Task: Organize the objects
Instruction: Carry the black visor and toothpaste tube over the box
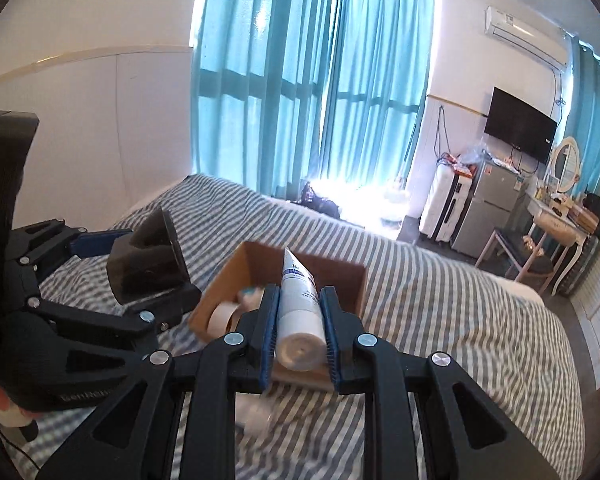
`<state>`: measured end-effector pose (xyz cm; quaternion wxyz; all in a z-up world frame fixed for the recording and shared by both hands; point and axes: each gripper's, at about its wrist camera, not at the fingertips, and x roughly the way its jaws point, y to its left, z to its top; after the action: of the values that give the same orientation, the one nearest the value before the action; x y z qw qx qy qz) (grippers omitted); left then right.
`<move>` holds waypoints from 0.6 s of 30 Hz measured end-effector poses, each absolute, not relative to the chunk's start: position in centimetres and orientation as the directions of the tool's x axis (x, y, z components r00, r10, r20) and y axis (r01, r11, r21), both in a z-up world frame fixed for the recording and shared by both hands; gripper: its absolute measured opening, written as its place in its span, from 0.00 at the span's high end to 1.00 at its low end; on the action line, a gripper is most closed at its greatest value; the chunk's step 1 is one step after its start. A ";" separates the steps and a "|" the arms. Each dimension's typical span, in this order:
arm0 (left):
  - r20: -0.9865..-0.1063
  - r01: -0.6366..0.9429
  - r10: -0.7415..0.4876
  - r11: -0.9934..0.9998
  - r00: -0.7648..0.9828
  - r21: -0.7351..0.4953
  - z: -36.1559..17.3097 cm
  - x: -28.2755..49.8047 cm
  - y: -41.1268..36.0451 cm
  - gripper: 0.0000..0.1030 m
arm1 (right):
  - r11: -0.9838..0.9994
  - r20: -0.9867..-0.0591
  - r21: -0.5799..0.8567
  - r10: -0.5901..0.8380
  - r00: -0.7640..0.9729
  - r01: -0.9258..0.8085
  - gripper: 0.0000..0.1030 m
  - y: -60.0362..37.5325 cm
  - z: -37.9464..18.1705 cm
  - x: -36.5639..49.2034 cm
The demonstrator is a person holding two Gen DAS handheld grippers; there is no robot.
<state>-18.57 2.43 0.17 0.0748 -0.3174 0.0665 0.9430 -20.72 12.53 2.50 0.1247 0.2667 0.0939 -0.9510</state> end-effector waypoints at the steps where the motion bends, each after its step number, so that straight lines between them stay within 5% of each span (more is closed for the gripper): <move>1: -0.609 -0.186 0.098 -0.979 -0.787 0.082 0.3 -19.5 2.7 0.22 | -0.952 -0.528 -0.110 -0.187 -0.828 0.285 0.81 12.6 2.7 -21.7; 18: -0.714 -0.166 0.056 -0.982 -0.698 0.086 -7.6 -32.2 2.8 0.22 | -0.967 -0.643 0.016 -0.206 -0.738 0.256 0.81 14.2 -4.9 -36.8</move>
<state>-32.19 2.81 -7.57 0.0602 -0.3838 0.0717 0.9187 -36.77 14.19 -4.89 0.1240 0.3404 0.0365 -0.9314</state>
